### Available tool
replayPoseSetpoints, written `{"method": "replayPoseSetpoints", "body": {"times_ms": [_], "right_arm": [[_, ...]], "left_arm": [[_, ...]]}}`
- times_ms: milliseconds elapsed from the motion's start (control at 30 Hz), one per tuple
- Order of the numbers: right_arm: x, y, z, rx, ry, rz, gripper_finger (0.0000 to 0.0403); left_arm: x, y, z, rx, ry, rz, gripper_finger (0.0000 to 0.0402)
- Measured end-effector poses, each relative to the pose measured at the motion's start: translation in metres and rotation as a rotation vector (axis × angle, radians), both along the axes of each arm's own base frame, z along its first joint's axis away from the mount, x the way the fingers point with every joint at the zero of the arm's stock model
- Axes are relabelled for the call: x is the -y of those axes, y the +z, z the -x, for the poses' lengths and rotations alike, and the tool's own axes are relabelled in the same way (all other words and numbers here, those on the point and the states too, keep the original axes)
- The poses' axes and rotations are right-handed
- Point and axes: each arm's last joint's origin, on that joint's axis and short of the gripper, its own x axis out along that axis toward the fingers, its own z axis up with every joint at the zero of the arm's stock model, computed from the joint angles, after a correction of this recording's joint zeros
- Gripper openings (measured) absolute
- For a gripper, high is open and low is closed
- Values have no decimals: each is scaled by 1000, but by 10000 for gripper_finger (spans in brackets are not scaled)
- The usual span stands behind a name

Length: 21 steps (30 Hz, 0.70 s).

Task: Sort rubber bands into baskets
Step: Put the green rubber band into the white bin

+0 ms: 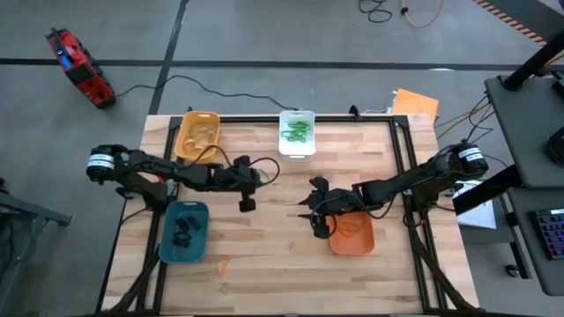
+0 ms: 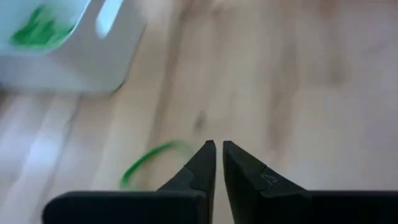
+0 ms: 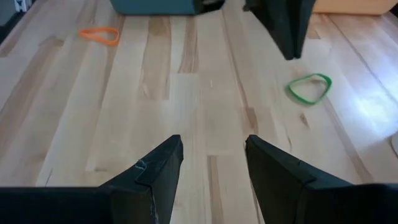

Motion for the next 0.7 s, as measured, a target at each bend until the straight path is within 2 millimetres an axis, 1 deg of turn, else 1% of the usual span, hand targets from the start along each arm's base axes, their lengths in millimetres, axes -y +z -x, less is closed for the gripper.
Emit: {"method": "replayPoseSetpoints", "body": {"times_ms": [67,133,233,367,433,567,633,700], "right_arm": [[0,0,0,-1,-1,-3,171],[0,0,0,5,-2,-5,171],[0,2,0,15,2,-2,171],[0,3,0,23,7,5,171],[0,3,0,23,8,6,171],[0,3,0,23,13,14,171],[0,3,-1,24,14,15,171],[0,3,0,23,14,15,171]], "left_arm": [[-5,-6,2,-62,34,-41,27],[-13,-14,2,-92,49,-36,47],[-23,-26,0,-130,23,-4,82],[-34,-42,-1,-211,1,-36,121],[-37,-47,-4,-229,-18,-48,134],[-40,-54,-7,-257,-44,-53,141],[-41,-56,-9,-261,-46,-51,133],[-41,-57,-9,-263,-48,-48,117]]}}
